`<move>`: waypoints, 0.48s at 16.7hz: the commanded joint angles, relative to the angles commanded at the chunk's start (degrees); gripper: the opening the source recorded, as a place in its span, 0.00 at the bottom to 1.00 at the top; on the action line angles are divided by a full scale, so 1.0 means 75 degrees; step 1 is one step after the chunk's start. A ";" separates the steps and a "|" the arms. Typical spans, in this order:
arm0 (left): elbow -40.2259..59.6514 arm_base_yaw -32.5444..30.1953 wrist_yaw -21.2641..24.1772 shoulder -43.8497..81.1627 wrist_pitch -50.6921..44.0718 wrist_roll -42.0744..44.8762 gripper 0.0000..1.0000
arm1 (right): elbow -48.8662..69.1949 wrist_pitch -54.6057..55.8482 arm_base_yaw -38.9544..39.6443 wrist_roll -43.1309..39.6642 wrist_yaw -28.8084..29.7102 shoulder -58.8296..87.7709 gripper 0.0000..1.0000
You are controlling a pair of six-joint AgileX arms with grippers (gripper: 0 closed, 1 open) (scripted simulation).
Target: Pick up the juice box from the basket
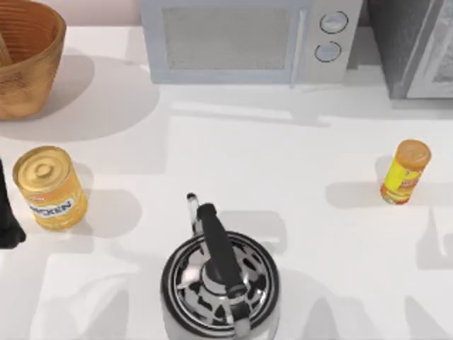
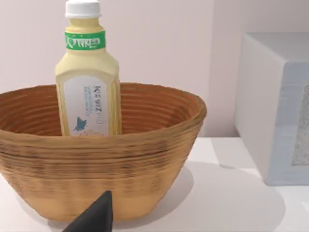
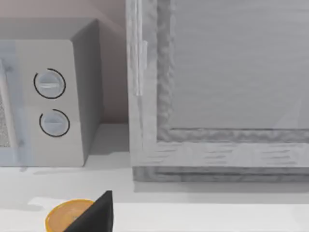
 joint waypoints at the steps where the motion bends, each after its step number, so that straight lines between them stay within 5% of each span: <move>1: 0.0228 0.0051 0.0098 0.0563 0.0300 0.0007 1.00 | 0.0000 0.0000 0.0000 0.0000 0.0000 0.0000 1.00; 8: 0.2474 0.0643 0.0802 0.5994 0.3173 0.0066 1.00 | 0.0000 0.0000 0.0000 0.0000 0.0000 0.0000 1.00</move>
